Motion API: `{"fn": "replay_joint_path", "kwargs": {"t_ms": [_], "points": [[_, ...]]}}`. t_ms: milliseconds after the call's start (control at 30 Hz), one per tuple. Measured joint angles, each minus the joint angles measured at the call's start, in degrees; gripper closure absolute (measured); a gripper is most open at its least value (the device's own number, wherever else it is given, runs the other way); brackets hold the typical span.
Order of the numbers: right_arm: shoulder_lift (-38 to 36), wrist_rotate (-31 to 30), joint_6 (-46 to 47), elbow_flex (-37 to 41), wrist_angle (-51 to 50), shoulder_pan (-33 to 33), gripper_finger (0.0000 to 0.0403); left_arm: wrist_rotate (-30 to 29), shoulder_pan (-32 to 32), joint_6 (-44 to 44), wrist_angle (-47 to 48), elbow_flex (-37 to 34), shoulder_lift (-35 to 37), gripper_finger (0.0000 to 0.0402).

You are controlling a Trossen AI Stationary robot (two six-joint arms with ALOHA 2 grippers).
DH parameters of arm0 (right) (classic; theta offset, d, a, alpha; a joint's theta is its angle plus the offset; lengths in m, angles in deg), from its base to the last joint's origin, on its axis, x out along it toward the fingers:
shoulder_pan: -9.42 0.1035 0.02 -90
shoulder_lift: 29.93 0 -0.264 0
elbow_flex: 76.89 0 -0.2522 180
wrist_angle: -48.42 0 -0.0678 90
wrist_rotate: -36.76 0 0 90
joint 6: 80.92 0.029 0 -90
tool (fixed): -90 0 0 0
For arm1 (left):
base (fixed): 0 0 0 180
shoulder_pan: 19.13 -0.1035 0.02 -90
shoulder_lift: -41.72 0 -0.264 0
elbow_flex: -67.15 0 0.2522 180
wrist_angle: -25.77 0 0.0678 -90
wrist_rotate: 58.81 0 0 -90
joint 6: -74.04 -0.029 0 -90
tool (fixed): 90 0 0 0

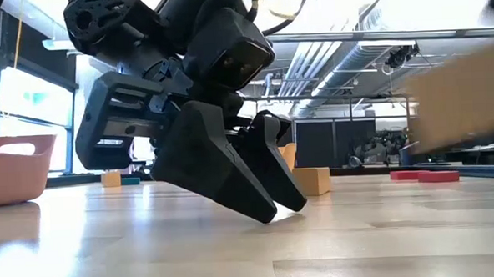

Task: Sort blocks by size
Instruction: Put the thin yellow block into the green bin

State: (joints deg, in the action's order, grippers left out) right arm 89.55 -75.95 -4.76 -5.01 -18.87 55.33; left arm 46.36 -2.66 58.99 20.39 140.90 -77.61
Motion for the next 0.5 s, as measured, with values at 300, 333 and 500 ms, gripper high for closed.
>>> {"fn": "replay_joint_path", "kwargs": {"t_ms": [300, 333, 500], "points": [[-0.23, 23.46, 32.97, -16.82, -37.20, 7.19, 0.0348, 0.01, 0.04, -0.01, -0.01, 0.00, 0.00, 0.0232], [-0.33, 25.43, 34.92, -16.58, -36.70, 7.81, 0.0348, 0.01, 0.04, 0.00, -0.01, 0.00, 0.00, 0.0232], [-0.39, 32.07, 45.91, -11.24, -36.63, 10.15, 0.0348, 0.01, 0.07, -0.12, -0.13, 0.00, 0.00, 0.0232]]}}
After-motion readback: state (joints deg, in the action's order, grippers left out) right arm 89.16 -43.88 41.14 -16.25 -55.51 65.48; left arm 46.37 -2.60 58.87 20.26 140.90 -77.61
